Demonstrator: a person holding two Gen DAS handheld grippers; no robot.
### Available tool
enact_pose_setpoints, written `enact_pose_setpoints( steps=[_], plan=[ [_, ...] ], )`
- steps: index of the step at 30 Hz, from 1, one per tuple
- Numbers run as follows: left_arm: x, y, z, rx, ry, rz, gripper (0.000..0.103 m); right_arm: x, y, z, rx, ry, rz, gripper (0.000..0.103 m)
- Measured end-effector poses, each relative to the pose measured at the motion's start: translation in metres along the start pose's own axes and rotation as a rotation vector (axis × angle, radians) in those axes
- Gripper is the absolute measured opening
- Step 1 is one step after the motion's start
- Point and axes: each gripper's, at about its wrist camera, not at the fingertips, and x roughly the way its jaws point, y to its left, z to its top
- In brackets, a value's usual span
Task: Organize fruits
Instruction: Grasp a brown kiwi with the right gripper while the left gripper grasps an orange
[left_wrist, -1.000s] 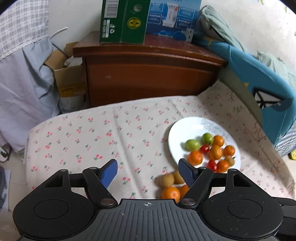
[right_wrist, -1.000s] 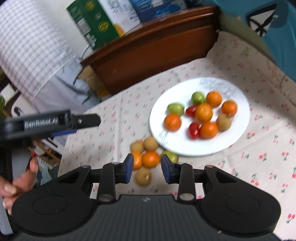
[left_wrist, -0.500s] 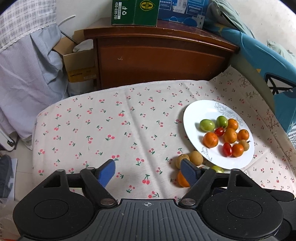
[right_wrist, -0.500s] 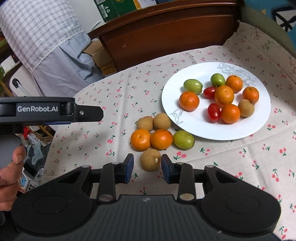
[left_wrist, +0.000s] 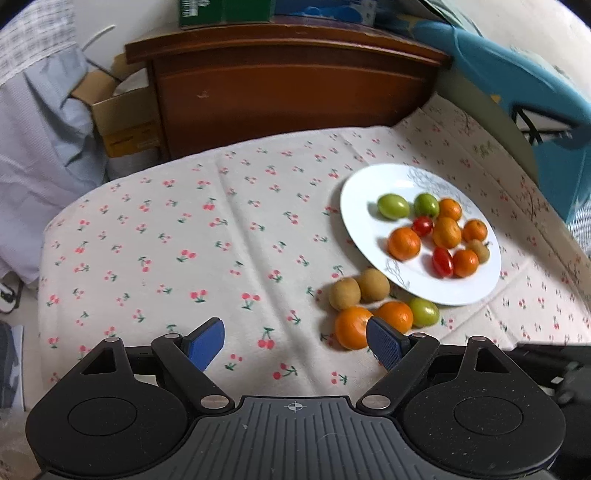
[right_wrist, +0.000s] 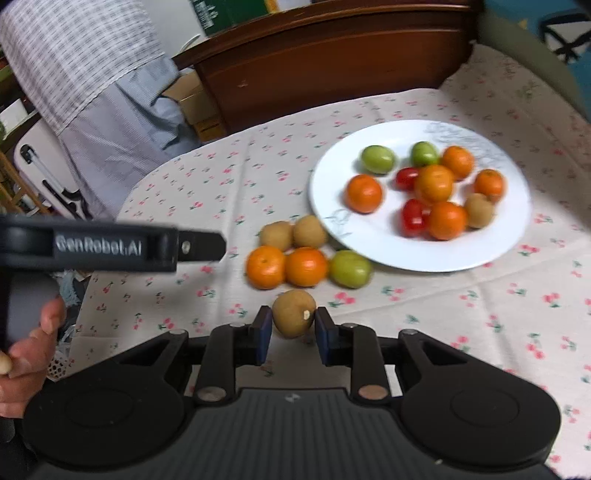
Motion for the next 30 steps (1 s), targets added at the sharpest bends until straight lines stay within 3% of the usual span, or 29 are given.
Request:
enact_pose_setpoints(
  steps=[13,19,25,30],
  plan=[
    [0.020,-0.021,-0.011,0.124,-0.010,-0.061,0.082,-0.017,-0.033,-0.001,0.087,-0.036,-0.021,0.025],
    [0.027,-0.025,-0.012,0.150,-0.023,-0.104,0.060,-0.016,-0.039,-0.001,0.111,-0.044,-0.026,0.025],
    [0.031,-0.029,-0.014,0.179,-0.035,-0.133,0.056,-0.012,-0.042,-0.002,0.124,-0.042,-0.025,0.025],
    [0.029,-0.029,-0.014,0.187,-0.037,-0.173,0.040,-0.009,-0.043,-0.002,0.131,-0.036,-0.024,0.025]
  ],
)
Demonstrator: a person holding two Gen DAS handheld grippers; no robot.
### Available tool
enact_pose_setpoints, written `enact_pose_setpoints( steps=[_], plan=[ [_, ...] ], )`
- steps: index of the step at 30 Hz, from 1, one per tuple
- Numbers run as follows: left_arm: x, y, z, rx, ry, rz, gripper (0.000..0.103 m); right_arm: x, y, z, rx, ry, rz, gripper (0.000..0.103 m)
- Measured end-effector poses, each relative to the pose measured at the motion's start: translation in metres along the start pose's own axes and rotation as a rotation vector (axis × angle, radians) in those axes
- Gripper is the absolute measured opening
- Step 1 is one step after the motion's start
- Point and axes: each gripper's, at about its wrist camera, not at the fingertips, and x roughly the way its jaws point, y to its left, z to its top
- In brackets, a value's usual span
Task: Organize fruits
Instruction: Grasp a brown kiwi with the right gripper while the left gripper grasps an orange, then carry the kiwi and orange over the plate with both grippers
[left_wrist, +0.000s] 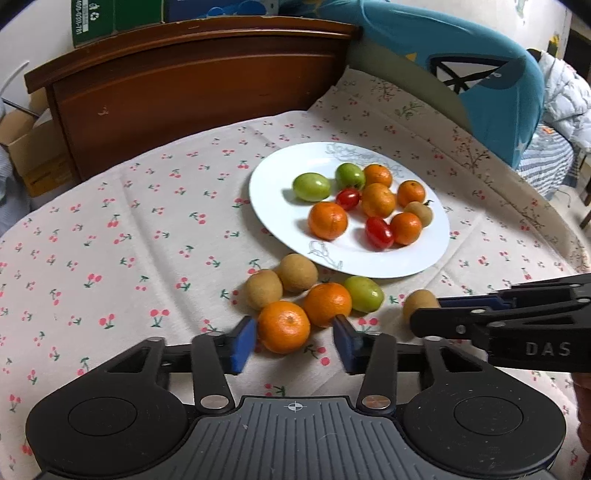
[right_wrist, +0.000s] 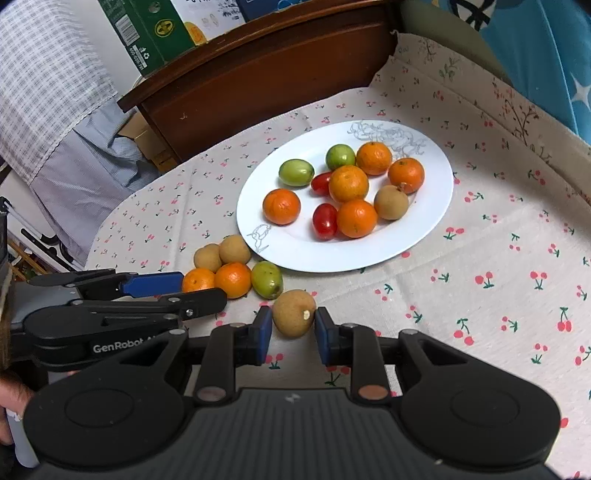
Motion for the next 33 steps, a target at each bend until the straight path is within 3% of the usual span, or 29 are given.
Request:
enact_pose_setpoints(
  steps=[4,13,16,33],
  plan=[
    [-0.001,0.000,-0.001,0.016,0.000,0.004,0.035,0.001,-0.001,0.000,0.005,0.002,0.004,0.025],
    [0.003,-0.004,-0.002,0.044,0.012,0.023,0.035,0.004,-0.003,0.001,0.013,0.007,0.006,0.025],
    [0.000,-0.006,-0.001,0.061,0.003,0.046,0.027,0.003,-0.002,0.002,0.013,0.006,0.013,0.025],
    [-0.031,-0.008,0.012,0.002,-0.081,0.032,0.027,-0.020,0.001,0.018,0.028,-0.073,0.081,0.025]
  ],
)
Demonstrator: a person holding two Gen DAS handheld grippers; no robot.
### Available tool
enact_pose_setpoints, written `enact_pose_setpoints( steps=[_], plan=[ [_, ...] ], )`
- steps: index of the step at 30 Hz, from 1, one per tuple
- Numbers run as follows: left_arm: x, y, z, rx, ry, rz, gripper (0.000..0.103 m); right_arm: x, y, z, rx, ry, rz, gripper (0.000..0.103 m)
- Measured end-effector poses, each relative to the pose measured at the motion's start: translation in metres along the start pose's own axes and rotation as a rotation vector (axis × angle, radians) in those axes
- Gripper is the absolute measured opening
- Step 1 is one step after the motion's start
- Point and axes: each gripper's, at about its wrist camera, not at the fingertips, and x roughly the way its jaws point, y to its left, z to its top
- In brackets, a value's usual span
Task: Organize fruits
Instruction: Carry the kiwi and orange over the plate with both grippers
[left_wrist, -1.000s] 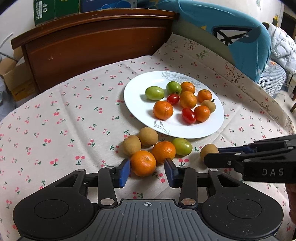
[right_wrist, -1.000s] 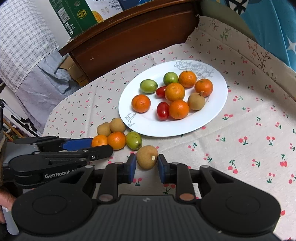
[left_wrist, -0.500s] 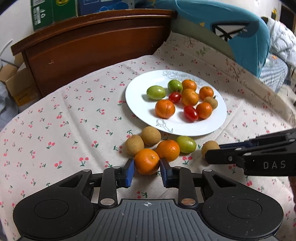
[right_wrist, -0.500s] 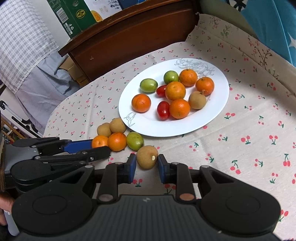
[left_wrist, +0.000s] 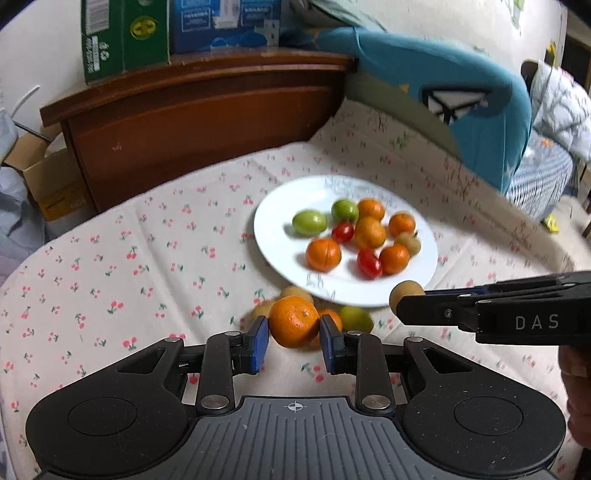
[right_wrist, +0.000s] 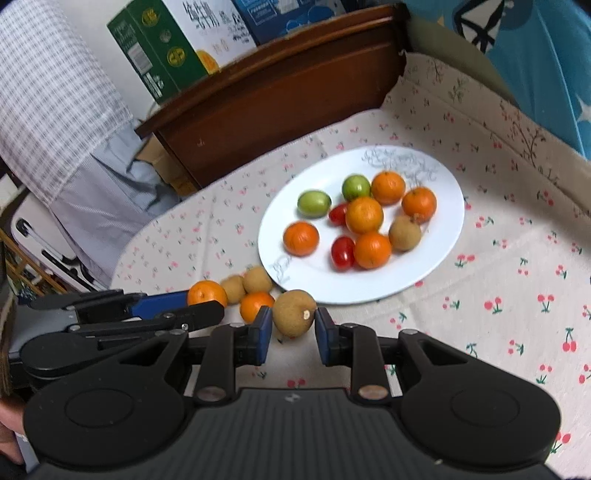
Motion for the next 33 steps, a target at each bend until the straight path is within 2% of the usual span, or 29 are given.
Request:
enact_pose_setpoints(
  steps=[7,11,15,24,33],
  plan=[
    [-0.017,0.002,0.019,-0.043,-0.085,-0.011,0.027,-0.015,-0.001,0.021,0.013,-0.069,0.030,0.025],
    [-0.016,0.005,0.032,-0.081,-0.103,-0.042,0.027,-0.016,-0.005,0.036,0.023,-0.095,0.032,0.025],
    [-0.005,0.006,0.047,-0.063,-0.111,-0.024,0.027,-0.015,-0.010,0.051,0.026,-0.124,0.018,0.025],
    [0.039,0.018,0.065,-0.082,-0.055,-0.012,0.027,0.003,-0.031,0.079,0.075,-0.145,-0.036,0.025],
    [0.070,0.022,0.069,-0.121,-0.011,-0.012,0.027,0.028,-0.056,0.088,0.133,-0.129,-0.157,0.025]
  ],
)
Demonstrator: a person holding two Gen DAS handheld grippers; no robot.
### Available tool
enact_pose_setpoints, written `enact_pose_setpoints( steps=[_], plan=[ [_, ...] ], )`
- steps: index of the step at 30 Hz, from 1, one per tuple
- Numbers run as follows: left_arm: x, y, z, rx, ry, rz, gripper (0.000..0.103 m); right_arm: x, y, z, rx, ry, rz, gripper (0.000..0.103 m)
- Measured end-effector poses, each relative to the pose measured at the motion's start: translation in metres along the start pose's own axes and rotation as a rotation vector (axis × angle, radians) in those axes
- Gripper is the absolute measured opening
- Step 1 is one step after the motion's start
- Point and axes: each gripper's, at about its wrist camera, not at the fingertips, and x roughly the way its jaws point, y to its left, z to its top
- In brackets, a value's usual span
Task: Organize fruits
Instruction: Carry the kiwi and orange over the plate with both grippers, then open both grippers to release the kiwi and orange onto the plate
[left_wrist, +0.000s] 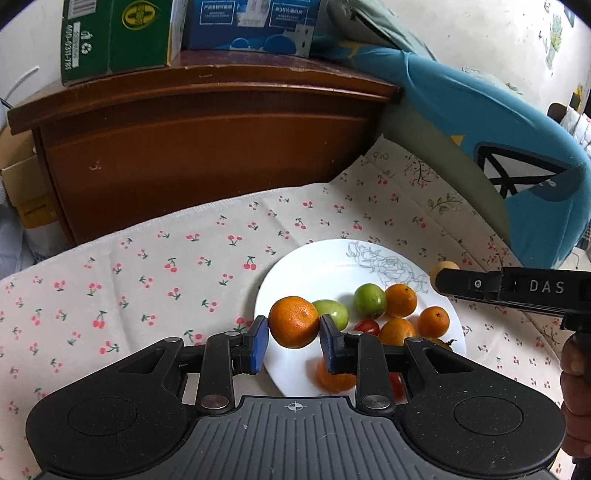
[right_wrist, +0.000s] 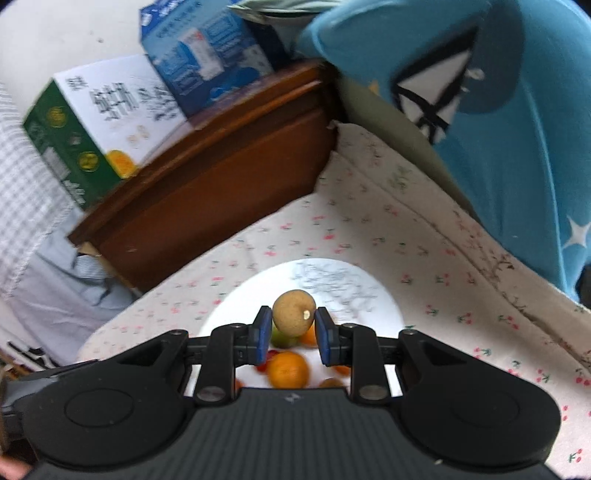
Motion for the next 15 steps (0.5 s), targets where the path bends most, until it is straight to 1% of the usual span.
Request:
enact_pose_setpoints(
  steps=[5,9,10,11,13,15],
  plan=[
    [0.012,0.000,-0.001,-0.014,0.030,-0.007,0.028,0.010,-0.010,0.001,0.030,0.011,-0.036,0.025],
    [0.011,-0.004,-0.001,-0.008,0.023,-0.017,0.030,0.014,-0.012,-0.002,0.041,0.024,-0.042,0.028],
    [0.008,-0.005,0.000,-0.003,0.019,-0.015,0.032,0.013,-0.012,-0.002,0.044,0.023,-0.038,0.028],
    [0.006,-0.007,0.002,-0.001,0.016,-0.008,0.042,0.012,-0.012,-0.002,0.046,0.020,-0.036,0.028],
    [-0.002,-0.010,0.005,0.008,-0.015,0.006,0.056,0.009,-0.011,0.000,0.048,0.009,-0.028,0.028],
    [-0.011,-0.013,0.007,0.033,-0.041,0.018,0.058,0.005,-0.009,0.002,0.046,0.000,-0.019,0.028]
  ],
)
